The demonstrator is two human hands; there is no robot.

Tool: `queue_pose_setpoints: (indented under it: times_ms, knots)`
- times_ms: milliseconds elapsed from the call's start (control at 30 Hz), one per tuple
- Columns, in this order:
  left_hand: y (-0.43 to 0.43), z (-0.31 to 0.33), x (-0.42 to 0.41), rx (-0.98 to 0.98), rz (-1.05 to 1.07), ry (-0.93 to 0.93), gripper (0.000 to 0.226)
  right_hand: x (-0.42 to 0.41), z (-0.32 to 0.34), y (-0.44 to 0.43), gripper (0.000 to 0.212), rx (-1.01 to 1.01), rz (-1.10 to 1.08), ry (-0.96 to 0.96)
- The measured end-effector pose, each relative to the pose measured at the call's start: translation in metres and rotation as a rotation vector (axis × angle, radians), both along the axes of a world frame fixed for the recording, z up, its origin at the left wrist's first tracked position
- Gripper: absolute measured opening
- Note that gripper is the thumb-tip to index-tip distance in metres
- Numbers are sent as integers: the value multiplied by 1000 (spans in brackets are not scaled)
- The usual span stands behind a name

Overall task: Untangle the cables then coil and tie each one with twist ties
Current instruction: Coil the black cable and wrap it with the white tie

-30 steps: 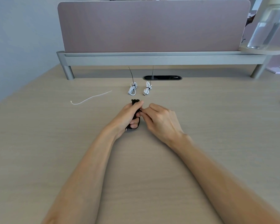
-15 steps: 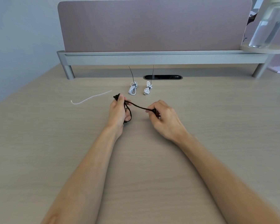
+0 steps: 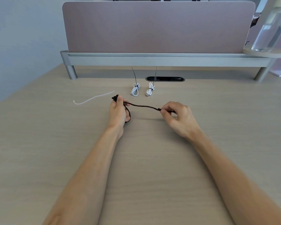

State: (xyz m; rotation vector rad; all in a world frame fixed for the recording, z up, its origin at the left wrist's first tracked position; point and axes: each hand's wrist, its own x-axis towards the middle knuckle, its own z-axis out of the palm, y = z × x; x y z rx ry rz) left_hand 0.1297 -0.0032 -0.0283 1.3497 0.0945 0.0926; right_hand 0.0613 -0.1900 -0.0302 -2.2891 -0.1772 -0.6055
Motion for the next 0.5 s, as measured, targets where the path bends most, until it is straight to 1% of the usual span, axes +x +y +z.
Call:
queue_pose_setpoints:
  times_ms: [100,200,267,367,433,500]
  knots:
    - [1,0,1,2,37,4,31,5,-3,-11,25,-36,-88,5]
    - [0,0,1,10,63,8,34,7,-6,-14,19,-107,-123,50]
    - [-1,0,1,-7,63,11,33,6,-6,-11,15,-75,-118,95]
    - [-1,0,1,5,42,6,32,4,-4,-5,26,-36,-54,124]
    - [-2,-1,0,34,24,-2,28,0,-1,0,29,-68,17,215]
    - [-4,-1,-1,74,-12,-10,26,-1,2,5,52,-105,89,290]
